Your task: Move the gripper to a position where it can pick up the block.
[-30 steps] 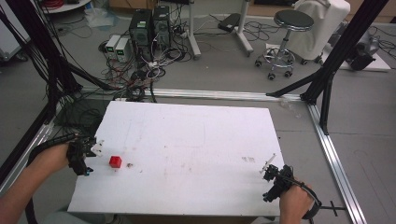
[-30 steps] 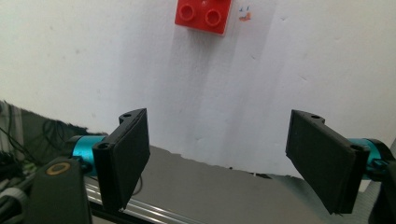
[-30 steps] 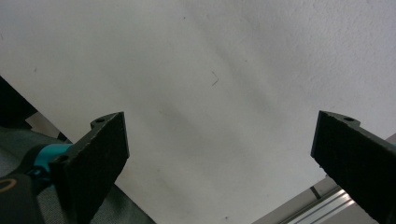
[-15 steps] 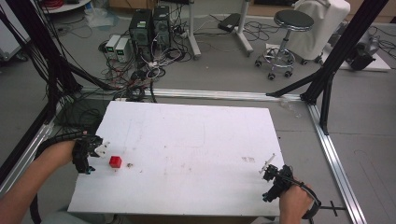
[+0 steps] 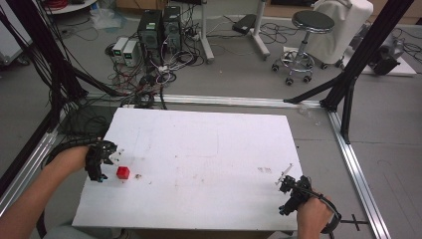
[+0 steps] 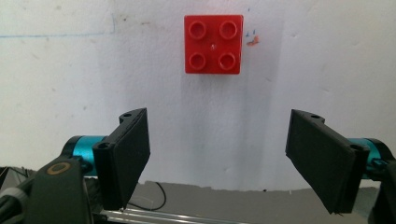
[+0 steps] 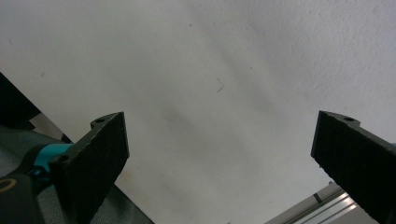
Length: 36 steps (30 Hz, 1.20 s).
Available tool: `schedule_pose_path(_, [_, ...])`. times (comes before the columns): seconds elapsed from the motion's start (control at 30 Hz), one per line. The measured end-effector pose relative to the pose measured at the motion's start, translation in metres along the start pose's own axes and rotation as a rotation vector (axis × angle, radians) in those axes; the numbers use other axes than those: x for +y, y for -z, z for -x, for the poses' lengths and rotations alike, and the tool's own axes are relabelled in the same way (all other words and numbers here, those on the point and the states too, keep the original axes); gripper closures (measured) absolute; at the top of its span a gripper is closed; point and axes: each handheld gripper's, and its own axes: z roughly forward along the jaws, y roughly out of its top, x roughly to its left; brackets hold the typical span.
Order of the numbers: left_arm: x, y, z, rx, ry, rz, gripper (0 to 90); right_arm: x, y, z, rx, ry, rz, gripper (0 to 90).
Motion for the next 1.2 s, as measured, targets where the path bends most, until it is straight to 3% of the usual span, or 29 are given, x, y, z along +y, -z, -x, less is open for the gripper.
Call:
schedule_pose_path(0.6, [0.022, -0.018, -0.007, -0.014, -0.047, -0.031, 22.1, 0.000, 0.000, 0.000, 0.004, 0.000, 0.005, 3.3])
schedule_pose_path(1.2, [0.035, -0.039, -0.006, -0.043, -0.054, -0.059, 22.2, -0.001, -0.002, 0.001, 0.008, 0.004, 0.009, 3.3])
